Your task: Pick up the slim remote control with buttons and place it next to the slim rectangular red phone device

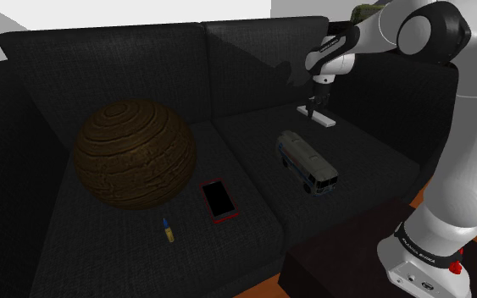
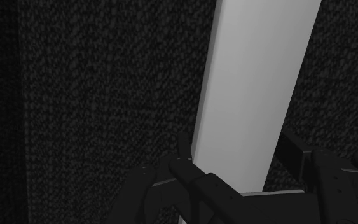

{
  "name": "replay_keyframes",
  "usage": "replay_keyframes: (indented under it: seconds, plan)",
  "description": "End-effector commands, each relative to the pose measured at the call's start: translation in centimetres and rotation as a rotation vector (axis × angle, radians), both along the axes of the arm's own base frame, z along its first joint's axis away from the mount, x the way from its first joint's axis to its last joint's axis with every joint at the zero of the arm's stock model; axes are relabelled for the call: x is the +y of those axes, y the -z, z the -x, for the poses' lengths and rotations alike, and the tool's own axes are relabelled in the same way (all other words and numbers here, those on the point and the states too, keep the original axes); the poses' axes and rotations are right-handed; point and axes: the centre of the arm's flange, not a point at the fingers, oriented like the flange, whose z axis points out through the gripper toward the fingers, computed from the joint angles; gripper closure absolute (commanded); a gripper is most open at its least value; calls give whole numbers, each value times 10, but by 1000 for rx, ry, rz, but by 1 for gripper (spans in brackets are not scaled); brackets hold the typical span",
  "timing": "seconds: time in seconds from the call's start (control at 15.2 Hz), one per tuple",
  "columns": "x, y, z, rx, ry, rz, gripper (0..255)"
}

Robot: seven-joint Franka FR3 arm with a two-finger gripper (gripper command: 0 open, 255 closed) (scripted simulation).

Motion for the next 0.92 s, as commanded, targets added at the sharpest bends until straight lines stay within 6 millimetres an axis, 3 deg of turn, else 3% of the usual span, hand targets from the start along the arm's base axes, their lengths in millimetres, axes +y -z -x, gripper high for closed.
replay_keyframes:
  seconds: [0.0, 0.13, 0.86]
  plan:
    - [0, 0, 0, 1, 0, 0, 255]
    - [0, 0, 0, 1, 0, 0, 255]
    - [0, -58, 0, 1, 0, 0, 255]
